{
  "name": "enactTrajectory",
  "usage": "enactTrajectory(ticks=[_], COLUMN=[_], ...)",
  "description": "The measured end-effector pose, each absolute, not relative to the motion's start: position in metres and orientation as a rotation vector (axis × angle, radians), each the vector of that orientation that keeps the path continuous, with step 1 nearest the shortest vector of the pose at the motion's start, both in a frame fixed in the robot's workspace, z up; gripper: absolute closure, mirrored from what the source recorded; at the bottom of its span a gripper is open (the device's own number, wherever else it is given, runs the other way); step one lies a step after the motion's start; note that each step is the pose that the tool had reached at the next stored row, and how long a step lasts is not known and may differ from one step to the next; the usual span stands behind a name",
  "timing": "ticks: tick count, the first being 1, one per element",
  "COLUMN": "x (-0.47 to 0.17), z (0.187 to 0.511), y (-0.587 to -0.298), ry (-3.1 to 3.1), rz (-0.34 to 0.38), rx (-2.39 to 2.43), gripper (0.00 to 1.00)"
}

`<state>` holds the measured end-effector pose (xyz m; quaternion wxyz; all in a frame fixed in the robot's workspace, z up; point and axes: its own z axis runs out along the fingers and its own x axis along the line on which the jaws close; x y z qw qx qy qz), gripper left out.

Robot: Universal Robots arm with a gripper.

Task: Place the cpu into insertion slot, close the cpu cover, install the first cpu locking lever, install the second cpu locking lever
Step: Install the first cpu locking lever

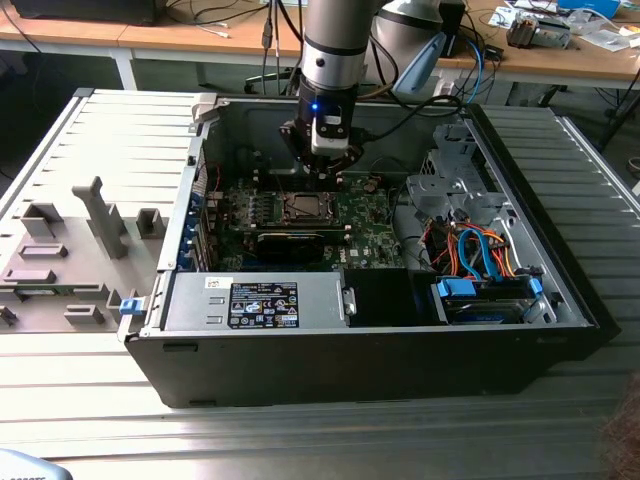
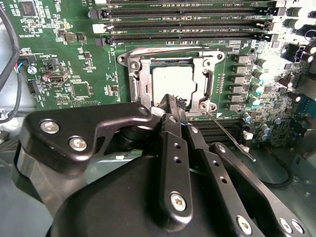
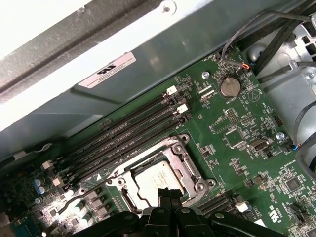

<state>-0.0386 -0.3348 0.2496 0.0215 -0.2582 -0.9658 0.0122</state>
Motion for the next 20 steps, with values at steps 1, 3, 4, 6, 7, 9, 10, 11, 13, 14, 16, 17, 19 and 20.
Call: enactTrajectory(ticks=[1,3,4,6,7,9,10,11,13,14,16,17,19,20], x=[-0.0386,-0.0386,-0.0386,-0.0386,-0.0386,-0.0386,-0.0386,-0.0386,-0.0386,-0.0386,-0.0386,-0.0386,-0.0386,-0.0386], z=[0.2496,0.2496,0.2495,0.2496,0.2496,0.2496,0.2496,0.2496,0.2496,0.2496,0.2495,0.2496,0.2496,0.2496], y=[-0.3348,-0.3348,-0.3348,-0.3348,-0.3348,-0.3348,-0.3348,-0.3348,-0.3348,-0.3348,-0.3348,-0.3348,-0.3348,-0.3348], ry=[-2.994,-2.995,-2.996,-2.999,-2.999,-3.000,-3.001,-3.002,-3.003,-3.004,-3.005,-3.006,-3.008,-3.009], rz=[0.038,0.038,0.038,0.038,0.038,0.038,0.038,0.039,0.039,0.039,0.039,0.039,0.039,0.039], rx=[-0.797,-0.792,-0.790,-0.781,-0.779,-0.774,-0.772,-0.769,-0.764,-0.759,-0.755,-0.753,-0.746,-0.743], gripper=[0.89,0.89,0.89,0.89,0.89,0.89,0.89,0.89,0.89,0.89,0.89,0.89,0.89,0.89])
